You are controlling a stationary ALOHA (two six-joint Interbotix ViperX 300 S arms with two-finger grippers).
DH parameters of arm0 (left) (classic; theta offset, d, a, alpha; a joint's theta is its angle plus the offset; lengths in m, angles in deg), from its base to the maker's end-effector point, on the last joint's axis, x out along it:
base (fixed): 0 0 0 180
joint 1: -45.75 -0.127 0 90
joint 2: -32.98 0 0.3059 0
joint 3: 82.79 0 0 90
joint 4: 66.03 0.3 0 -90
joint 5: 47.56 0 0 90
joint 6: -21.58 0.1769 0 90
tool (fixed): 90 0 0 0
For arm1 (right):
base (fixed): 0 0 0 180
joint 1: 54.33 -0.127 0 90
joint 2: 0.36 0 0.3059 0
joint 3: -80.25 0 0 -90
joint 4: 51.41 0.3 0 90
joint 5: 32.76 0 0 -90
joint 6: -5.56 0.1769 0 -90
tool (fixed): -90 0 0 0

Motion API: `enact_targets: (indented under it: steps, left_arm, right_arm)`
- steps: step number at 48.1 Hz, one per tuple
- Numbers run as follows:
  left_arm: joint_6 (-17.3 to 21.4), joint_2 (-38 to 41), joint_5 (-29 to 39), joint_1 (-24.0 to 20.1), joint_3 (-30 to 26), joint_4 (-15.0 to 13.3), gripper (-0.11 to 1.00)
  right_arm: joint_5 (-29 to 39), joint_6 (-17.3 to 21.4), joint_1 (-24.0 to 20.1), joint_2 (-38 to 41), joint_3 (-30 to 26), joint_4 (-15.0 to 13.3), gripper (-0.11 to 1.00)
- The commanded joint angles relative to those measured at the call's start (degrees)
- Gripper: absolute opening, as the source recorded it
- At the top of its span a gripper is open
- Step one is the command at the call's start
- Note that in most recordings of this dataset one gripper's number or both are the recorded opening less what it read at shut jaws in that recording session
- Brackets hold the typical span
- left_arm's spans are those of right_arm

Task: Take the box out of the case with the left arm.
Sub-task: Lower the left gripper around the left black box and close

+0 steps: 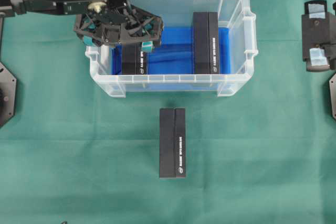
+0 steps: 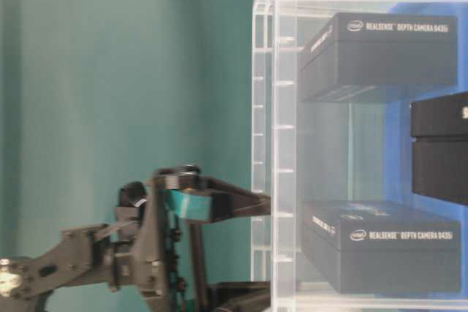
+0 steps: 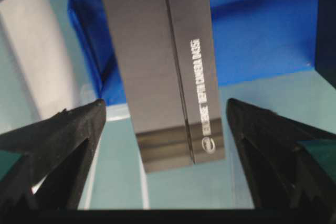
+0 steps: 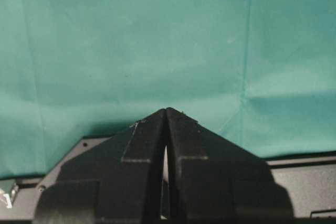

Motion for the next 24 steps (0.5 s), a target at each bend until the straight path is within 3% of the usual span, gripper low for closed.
enact_targets:
  steps: [1,24]
  left_arm:
    - [0.0,-0.18,-2.2,-0.18,0.35,0.35,0.98]
    - [-0.18,3.43,-8.96,-0.88,4.13,0.44,0.98]
  right_arm:
    - [-0.18,-0.18,0.0,-0.26,-0.53,-0.09,0.0]
    - [-0.26,-0.18,0.0,-0.26,-0.53,-0.09,0.0]
